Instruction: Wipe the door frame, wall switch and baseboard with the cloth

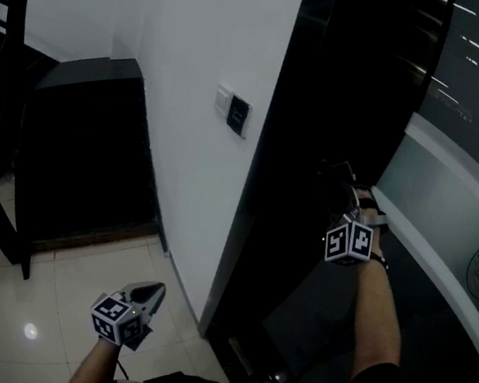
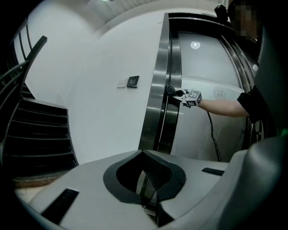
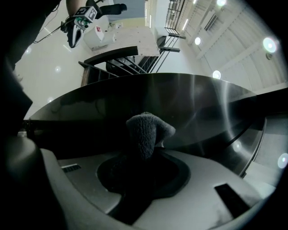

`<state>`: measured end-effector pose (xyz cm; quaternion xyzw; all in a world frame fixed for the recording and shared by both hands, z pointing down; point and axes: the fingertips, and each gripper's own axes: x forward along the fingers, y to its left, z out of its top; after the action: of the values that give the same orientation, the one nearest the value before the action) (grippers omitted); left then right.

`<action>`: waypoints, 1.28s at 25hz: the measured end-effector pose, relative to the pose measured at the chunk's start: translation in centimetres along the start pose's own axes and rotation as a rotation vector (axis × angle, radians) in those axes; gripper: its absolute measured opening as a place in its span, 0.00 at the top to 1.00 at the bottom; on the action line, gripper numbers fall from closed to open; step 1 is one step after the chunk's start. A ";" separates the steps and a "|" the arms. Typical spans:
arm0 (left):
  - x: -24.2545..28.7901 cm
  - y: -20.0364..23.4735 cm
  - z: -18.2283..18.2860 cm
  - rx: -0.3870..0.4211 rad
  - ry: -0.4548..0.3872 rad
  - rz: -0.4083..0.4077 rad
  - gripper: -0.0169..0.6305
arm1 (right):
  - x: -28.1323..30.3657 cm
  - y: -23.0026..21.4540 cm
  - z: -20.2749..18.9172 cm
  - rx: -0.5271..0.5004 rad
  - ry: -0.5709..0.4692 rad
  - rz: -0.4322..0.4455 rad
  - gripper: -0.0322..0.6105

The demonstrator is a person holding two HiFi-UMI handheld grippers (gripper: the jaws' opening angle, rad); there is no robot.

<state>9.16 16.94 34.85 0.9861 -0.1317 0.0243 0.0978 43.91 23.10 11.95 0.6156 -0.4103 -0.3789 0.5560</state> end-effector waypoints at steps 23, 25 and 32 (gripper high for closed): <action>1.7 -1.7 -1.8 0.005 0.073 -0.030 0.99 | -0.1 15.4 -1.8 0.057 0.052 0.180 0.81; 1.7 -1.7 -1.9 0.007 0.079 -0.030 0.99 | -0.1 16.5 -1.8 0.053 0.056 0.203 0.81; 1.4 -2.2 -2.4 0.016 0.107 -0.036 0.99 | -0.6 22.3 -2.2 0.067 0.089 0.322 0.81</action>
<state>11.07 19.11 36.91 0.9864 -0.1083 0.0764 0.0973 43.87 23.52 34.36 0.5763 -0.4909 -0.2433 0.6064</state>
